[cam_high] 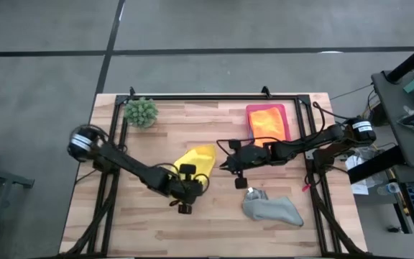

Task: Fold microfiber towels
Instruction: Fold the yellow microfiber cloth

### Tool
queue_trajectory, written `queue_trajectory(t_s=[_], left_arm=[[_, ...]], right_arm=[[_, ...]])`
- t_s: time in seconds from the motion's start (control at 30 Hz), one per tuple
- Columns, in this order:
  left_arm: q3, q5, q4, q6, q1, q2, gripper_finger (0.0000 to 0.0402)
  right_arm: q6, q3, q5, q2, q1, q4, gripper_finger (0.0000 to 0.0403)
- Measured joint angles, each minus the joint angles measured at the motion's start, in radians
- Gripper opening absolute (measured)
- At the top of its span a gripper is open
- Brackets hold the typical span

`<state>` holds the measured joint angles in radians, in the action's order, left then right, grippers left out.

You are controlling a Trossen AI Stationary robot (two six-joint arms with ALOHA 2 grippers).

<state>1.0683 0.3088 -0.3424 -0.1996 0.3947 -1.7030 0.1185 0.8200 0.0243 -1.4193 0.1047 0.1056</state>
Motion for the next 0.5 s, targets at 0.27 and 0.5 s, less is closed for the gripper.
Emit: queue_trajectory(t_s=[0.27,0.5], left_arm=[[-0.028,0.115,0.008,-0.032,0.005,0.207,0.0000],[-0.059,0.142,0.009,-0.031,0.008,0.306,0.0000]], right_arm=[[-0.080,-0.005,-0.029,0.000,0.015,-0.064,0.0154],[-0.081,-0.024,-0.022,0.000,0.026,-0.057,0.0230]])
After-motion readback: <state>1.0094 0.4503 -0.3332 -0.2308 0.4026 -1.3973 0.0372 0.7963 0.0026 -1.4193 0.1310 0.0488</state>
